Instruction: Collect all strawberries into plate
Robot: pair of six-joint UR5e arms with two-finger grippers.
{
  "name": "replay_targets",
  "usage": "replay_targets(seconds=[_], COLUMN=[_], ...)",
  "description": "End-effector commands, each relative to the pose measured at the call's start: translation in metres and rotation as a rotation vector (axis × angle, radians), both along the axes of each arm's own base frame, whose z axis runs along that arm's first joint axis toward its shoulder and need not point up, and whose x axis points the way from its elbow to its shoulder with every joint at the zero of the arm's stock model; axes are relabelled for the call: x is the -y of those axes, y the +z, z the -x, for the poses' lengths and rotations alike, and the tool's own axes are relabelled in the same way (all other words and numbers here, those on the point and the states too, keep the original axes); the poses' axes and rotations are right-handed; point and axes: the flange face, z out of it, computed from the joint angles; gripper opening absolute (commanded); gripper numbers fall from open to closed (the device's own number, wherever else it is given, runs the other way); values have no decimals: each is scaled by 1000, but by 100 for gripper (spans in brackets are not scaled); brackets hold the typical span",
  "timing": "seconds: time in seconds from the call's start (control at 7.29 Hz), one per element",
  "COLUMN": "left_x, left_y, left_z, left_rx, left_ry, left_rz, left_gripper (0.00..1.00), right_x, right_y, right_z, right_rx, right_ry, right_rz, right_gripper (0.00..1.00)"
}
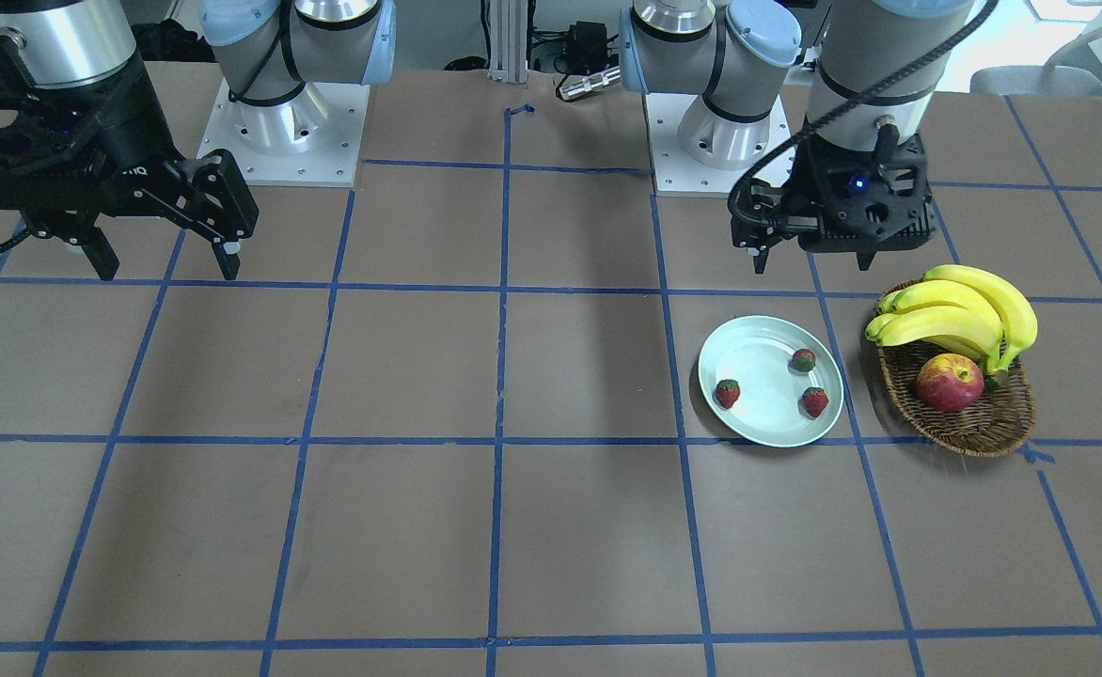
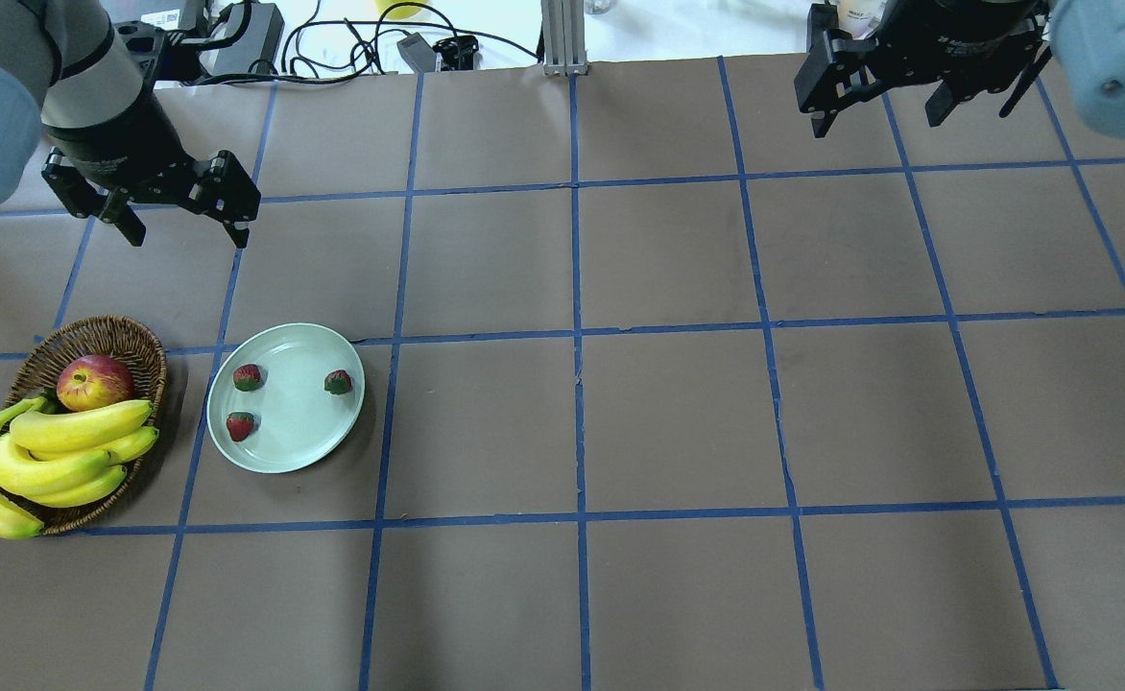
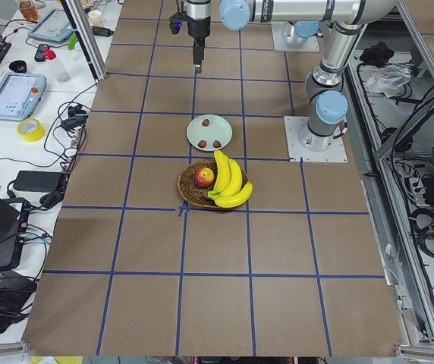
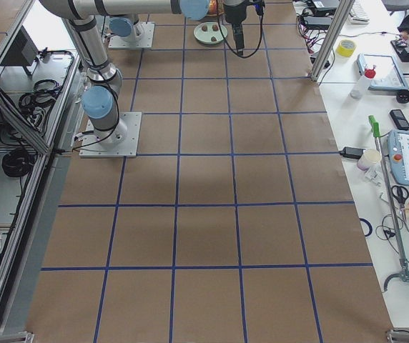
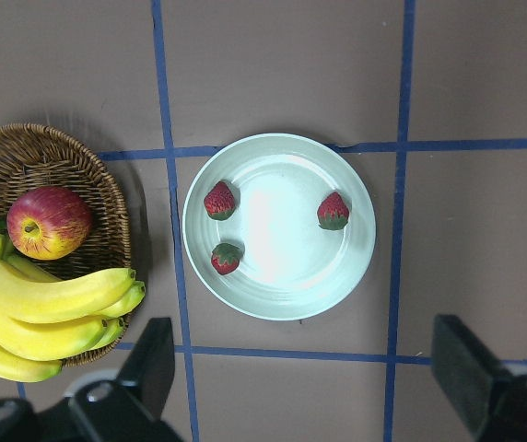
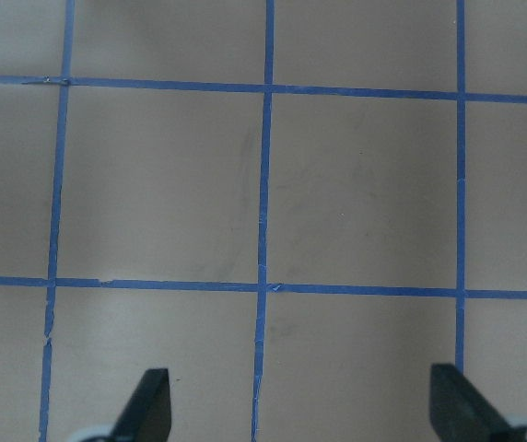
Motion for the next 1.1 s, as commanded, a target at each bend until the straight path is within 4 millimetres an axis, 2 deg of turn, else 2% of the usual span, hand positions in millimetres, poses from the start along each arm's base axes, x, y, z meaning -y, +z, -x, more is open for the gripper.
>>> replay_targets(seconds=[0.0, 0.14, 0.27, 0.41, 0.69, 0.96], left_x=[-14, -21, -19, -18, -20, -20], left_y=[10, 17, 22, 22, 23, 15], left_z=[24, 12, -9, -19, -15, -13], left_rx=[-109, -101, -96, -98, -122, -124], left_ry=[-11, 7, 46, 65, 64, 62], left_rz=[-13, -56, -60, -61, -58, -70], left_gripper=[100, 100, 100, 100, 100, 100], right_x=[0, 0, 1, 0, 0, 1], right_y=[0, 0, 0, 0, 0, 1], right_z=[0, 0, 1, 1, 1, 1], right_rx=[0, 0, 0, 0, 0, 0], right_ry=[-1, -1, -2, -2, -1, -2], right_rz=[1, 1, 4, 3, 3, 12], right_gripper=[100, 100, 100, 100, 100, 100])
